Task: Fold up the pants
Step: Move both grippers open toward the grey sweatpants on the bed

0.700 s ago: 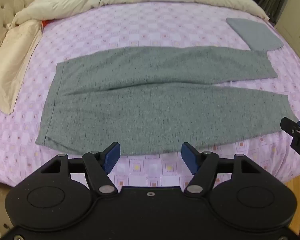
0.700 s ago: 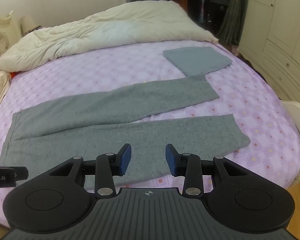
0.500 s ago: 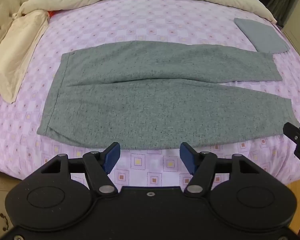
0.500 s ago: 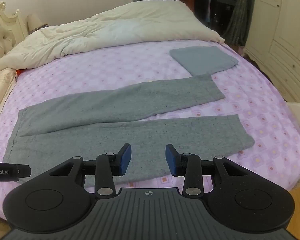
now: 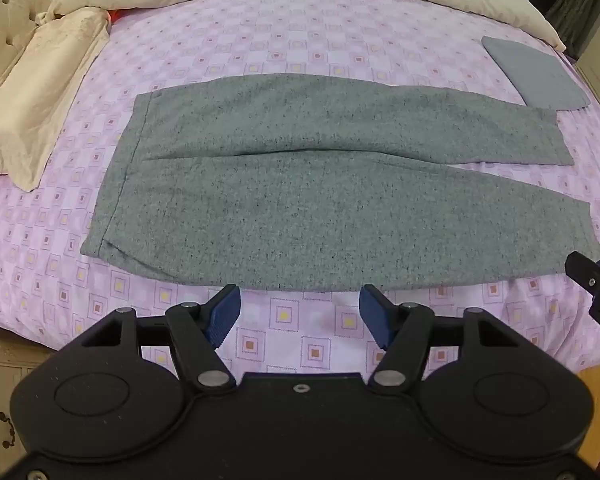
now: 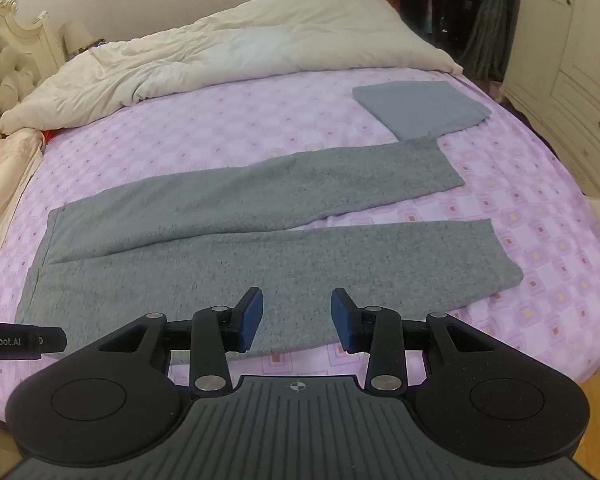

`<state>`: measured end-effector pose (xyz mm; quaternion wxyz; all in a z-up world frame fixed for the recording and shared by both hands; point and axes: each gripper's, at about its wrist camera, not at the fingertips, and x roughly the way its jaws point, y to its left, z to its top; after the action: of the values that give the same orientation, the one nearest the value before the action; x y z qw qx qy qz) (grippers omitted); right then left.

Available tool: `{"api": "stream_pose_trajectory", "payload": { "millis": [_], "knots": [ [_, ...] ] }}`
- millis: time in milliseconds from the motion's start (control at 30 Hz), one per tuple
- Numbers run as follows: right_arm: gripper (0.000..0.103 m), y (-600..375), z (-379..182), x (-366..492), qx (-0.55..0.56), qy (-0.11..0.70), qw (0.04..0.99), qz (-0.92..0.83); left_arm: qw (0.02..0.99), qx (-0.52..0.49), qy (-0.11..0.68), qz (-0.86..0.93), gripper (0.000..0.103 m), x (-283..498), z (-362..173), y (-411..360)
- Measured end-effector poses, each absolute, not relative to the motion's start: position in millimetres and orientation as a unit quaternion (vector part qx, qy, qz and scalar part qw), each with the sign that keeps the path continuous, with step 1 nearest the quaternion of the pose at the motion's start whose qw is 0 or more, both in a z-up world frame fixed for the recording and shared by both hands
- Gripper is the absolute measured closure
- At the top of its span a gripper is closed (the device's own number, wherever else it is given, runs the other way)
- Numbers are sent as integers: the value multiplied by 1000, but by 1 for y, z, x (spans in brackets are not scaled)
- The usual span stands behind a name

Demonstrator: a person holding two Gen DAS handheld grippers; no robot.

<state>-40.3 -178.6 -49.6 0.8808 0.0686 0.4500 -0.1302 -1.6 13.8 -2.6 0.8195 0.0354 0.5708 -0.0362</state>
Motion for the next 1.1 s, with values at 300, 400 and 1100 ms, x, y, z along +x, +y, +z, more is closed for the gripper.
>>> {"api": "stream_pose_trajectory", "payload": {
  "millis": [300, 400, 1100],
  "knots": [
    [66, -183, -51, -39, 68, 458, 878, -125, 815, 33, 577, -36, 36, -1, -6, 13],
    [66, -185, -52, -39, 67, 458, 878, -123, 815, 34, 578, -35, 36, -1, -7, 12],
    [66, -190, -53, -35, 68, 453, 881, -121, 822, 31, 567, -39, 36, 1, -5, 9]
  ]
}}
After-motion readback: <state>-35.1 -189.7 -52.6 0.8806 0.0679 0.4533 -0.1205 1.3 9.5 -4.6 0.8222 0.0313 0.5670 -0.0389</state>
